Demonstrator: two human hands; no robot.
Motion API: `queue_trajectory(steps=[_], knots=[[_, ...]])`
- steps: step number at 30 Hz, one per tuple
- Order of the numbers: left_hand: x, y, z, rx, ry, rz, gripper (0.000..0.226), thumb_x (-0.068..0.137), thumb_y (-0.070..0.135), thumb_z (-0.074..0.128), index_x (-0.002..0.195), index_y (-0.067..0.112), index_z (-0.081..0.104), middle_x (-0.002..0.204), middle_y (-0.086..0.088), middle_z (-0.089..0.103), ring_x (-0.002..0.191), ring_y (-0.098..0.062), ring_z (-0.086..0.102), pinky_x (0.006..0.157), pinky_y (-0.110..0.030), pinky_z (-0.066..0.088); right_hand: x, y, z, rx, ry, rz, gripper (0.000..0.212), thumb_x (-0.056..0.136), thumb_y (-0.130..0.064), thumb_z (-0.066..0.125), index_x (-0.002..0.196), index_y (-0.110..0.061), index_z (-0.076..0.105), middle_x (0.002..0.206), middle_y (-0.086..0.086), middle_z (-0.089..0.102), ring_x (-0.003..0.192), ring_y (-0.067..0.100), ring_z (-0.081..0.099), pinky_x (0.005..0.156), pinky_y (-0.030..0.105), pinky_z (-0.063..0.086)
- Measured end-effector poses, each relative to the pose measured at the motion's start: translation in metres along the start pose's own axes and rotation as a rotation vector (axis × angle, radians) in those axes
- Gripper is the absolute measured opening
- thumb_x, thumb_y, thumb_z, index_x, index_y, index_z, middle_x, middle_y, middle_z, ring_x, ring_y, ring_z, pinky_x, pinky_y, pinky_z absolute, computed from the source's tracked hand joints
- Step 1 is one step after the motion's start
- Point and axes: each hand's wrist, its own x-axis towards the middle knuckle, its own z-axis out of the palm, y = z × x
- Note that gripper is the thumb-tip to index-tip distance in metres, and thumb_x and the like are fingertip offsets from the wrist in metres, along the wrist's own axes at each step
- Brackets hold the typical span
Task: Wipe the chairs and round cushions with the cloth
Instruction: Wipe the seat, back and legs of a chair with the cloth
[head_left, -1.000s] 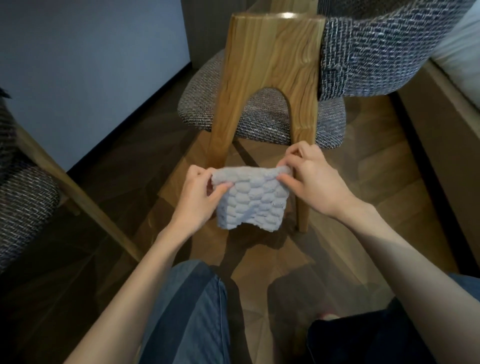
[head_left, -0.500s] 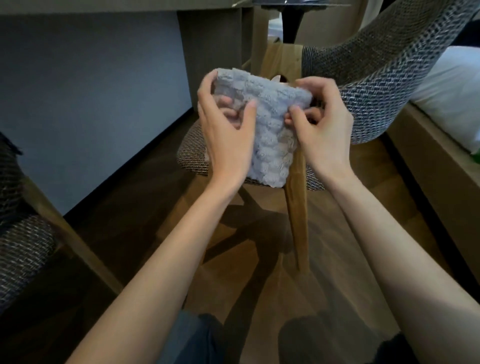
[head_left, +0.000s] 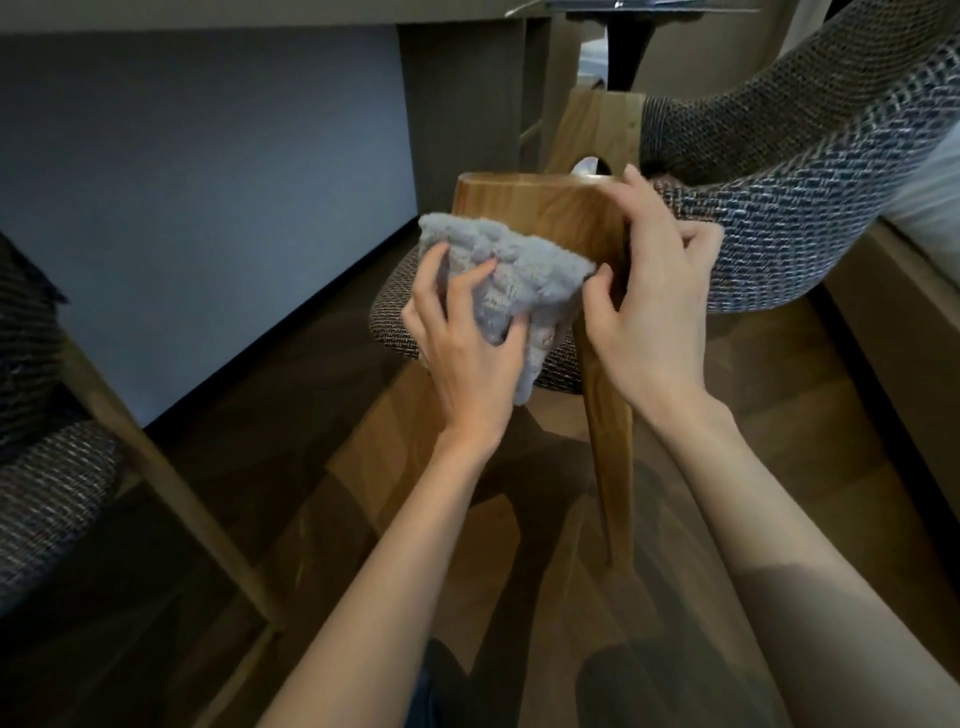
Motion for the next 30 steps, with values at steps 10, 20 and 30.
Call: queue_trajectory(steps=[10, 20, 30], knots=[[0.038, 0.021, -0.006, 0.01, -0.018, 0.147, 0.051, 0.092, 0.028, 0.059, 0.14, 0.018, 0.045, 0.151, -0.011, 0.033, 0.122, -0.014, 0.028, 0.102, -0.009, 0.022, 0.005, -0.006, 0.015, -0.134, -0.037, 0.032, 0.064, 0.086, -0.016, 0.045, 0.149, -0.026, 0.035, 0.157, 0.004, 0.027, 0.115, 0.024, 0.044, 0.081, 0.033, 0.021], [-0.014, -0.043, 0.004, 0.182, -0.089, 0.04, 0.073, 0.091, 0.027, 0.06, 0.149, 0.025, 0.015, 0.153, -0.013, 0.027, 0.12, -0.017, 0.027, 0.098, -0.02, 0.03, 0.003, -0.006, 0.012, -0.159, -0.08, 0.025, 0.077, 0.079, -0.007, 0.05, 0.149, -0.032, 0.032, 0.155, 0.004, 0.026, 0.119, 0.018, 0.038, 0.084, 0.029, 0.018], [-0.082, -0.089, 0.003, 0.179, -0.155, -0.304, 0.076, 0.088, 0.007, 0.06, 0.151, 0.012, 0.018, 0.15, -0.013, 0.031, 0.129, -0.026, 0.024, 0.106, -0.039, 0.031, 0.001, -0.012, 0.015, -0.189, -0.104, 0.03, 0.079, 0.078, -0.007, 0.05, 0.15, -0.032, 0.028, 0.156, 0.007, 0.022, 0.122, 0.02, 0.035, 0.085, 0.029, 0.023]])
